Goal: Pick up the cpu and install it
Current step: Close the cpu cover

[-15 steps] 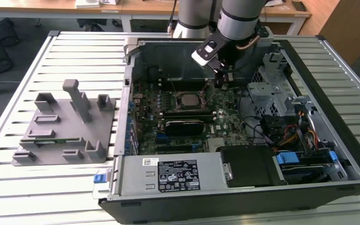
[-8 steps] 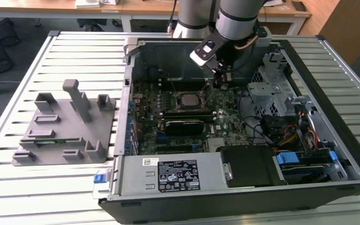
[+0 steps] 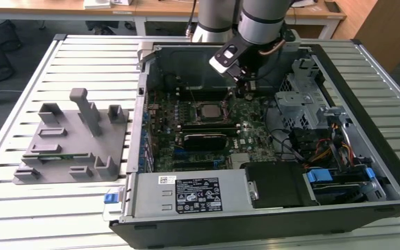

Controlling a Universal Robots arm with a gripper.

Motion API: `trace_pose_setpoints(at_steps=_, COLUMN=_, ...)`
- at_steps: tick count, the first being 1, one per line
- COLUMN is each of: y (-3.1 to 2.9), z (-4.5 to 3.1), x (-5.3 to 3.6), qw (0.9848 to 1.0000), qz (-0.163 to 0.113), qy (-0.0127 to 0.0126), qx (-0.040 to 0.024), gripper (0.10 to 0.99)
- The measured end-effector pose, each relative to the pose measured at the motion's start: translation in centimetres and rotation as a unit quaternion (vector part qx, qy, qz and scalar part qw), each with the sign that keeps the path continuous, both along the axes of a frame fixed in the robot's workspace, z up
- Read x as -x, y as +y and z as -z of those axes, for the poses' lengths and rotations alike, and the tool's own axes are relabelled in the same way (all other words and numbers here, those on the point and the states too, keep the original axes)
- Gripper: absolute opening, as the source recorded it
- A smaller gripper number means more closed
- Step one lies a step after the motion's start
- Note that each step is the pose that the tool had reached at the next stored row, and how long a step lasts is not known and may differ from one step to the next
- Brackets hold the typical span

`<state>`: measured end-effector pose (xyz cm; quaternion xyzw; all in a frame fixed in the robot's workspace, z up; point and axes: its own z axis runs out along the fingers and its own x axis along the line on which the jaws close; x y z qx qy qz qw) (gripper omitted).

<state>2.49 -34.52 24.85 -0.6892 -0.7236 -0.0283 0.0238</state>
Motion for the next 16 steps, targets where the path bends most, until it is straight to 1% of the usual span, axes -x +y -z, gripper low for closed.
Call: trace_pose_setpoints(at_steps=16, y=0.00, z=0.00, x=0.71, qw=1.0000, qz=0.000, qy=0.0000, qx=0.0000, gripper=0.106)
